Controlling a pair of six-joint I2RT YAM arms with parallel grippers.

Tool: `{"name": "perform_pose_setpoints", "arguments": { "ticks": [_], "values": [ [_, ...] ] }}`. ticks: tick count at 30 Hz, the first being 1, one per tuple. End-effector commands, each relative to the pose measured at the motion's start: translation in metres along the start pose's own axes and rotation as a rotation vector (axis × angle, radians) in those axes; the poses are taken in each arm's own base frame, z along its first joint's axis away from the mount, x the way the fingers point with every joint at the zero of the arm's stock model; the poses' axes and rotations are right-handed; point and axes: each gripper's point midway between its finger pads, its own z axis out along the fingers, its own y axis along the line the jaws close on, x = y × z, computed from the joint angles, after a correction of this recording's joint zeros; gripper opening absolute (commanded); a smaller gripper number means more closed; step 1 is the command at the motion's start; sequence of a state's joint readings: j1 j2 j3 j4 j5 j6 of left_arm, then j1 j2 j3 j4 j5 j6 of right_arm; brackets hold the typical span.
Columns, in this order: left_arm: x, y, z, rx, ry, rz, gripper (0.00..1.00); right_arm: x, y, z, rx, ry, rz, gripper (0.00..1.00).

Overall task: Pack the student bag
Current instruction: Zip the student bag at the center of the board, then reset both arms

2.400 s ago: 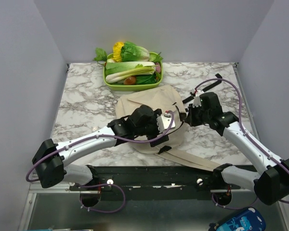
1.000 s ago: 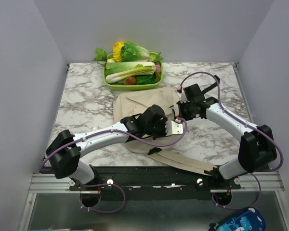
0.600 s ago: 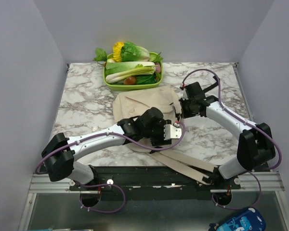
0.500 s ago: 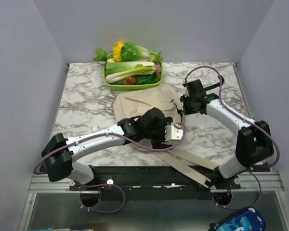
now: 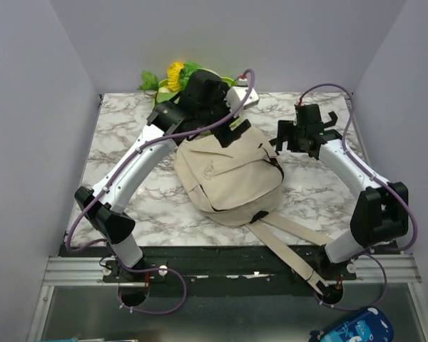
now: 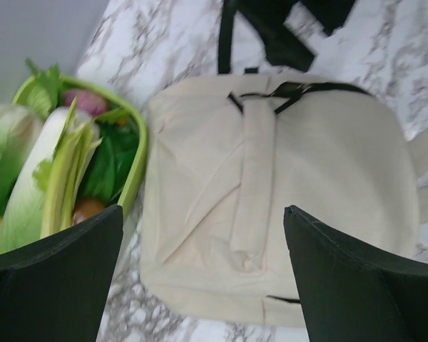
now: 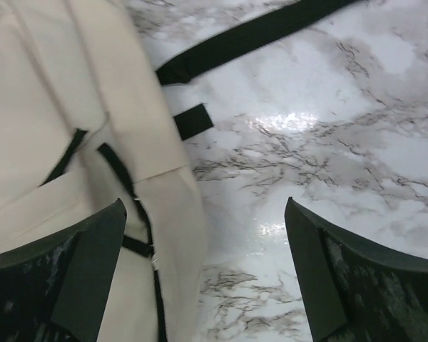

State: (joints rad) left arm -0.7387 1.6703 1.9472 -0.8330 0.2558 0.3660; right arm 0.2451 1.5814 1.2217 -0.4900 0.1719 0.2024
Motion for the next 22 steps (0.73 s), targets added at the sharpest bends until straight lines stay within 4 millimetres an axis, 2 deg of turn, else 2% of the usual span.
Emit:
{"name": "perform_pose_setpoints", "arguments": {
  "ticks": [1,2,3,5,6,7,8,9,10,12,21,22],
  "values": [
    [0.068,0.037,-0.028,-0.130,0.230,-0.193,0.99,-0.026,0.032,-0.043,-0.202,-0.147,0.038,1.00],
    [0.076,0.046,-0.032,-0.179,0.243,-0.222,0.99,-0.023,0.031,-0.045,-0.211,-0.165,0.041,1.00],
    [0.092,0.053,-0.040,-0.238,0.279,-0.246,0.99,-0.029,0.038,-0.063,-0.264,-0.209,0.039,1.00],
    [0.111,0.070,-0.050,-0.297,0.270,-0.286,0.99,-0.032,0.046,-0.076,-0.333,-0.251,0.020,1.00],
    [0.130,0.065,-0.056,-0.297,0.281,-0.306,0.99,-0.031,0.046,-0.085,-0.349,-0.272,0.015,1.00],
    [0.133,0.073,-0.058,-0.327,0.250,-0.309,0.99,-0.030,0.048,-0.089,-0.366,-0.281,0.004,1.00],
    [0.146,0.082,-0.066,-0.365,0.252,-0.336,0.99,-0.032,0.049,-0.092,-0.373,-0.297,0.005,1.00],
    [0.148,0.083,-0.074,-0.384,0.233,-0.340,0.99,-0.029,0.049,-0.093,-0.378,-0.297,0.007,1.00],
    [0.162,0.083,-0.071,-0.387,0.239,-0.357,0.99,-0.030,0.051,-0.097,-0.396,-0.305,0.009,1.00],
    [0.175,0.092,-0.081,-0.434,0.230,-0.397,0.99,-0.030,0.054,-0.097,-0.414,-0.312,0.012,1.00],
    [0.229,0.107,-0.091,-0.528,0.195,-0.503,0.99,-0.020,0.059,-0.101,-0.455,-0.316,0.043,1.00],
    [0.241,0.112,-0.092,-0.552,0.178,-0.533,0.99,-0.020,0.059,-0.102,-0.457,-0.319,0.044,1.00]
  ]
}}
